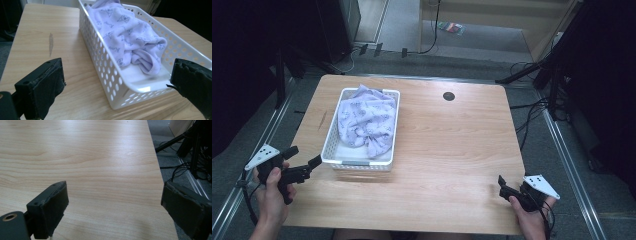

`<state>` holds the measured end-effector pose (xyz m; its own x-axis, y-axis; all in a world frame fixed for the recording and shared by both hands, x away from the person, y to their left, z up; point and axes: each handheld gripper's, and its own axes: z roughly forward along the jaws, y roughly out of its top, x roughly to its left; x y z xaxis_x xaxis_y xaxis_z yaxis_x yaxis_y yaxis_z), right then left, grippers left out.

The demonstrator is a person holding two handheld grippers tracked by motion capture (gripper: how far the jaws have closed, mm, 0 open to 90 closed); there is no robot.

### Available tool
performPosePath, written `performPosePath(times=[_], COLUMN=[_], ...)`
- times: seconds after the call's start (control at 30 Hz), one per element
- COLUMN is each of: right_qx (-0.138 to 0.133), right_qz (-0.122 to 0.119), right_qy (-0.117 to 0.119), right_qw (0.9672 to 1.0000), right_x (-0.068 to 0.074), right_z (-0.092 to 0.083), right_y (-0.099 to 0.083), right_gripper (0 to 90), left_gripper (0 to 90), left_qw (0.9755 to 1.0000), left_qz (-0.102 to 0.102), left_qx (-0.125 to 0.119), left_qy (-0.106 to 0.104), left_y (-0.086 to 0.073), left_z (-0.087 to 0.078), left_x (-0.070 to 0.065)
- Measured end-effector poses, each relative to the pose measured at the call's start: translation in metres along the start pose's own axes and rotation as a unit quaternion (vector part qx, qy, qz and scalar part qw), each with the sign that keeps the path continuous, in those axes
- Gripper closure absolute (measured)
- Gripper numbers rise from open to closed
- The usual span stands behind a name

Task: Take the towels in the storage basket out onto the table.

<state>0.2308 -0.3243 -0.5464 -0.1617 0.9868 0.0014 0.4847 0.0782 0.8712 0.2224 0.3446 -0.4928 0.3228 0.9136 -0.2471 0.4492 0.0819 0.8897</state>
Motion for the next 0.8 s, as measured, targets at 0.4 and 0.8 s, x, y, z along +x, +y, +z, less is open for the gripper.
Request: performPosePath(times=[0.4, 0.8], right_qx=[-0.006, -0.010], right_qz=[-0.005, -0.010], right_qy=[-0.004, -0.008], right_qw=[1.0000, 0.9999], right_x=[0.000, 0.002], right_z=[-0.002, -0.003], right_y=[-0.001, -0.001], right_gripper=[7.6, 7.6], left_gripper=[0.0, 0.0], left_qw=[0.9993, 0.9964], left_qz=[0.024, 0.053], left_qx=[0.023, 0.062], left_qy=[-0.014, -0.023], left_y=[0.036, 0.064], left_z=[0.021, 0.048], left_x=[-0.025, -0.048])
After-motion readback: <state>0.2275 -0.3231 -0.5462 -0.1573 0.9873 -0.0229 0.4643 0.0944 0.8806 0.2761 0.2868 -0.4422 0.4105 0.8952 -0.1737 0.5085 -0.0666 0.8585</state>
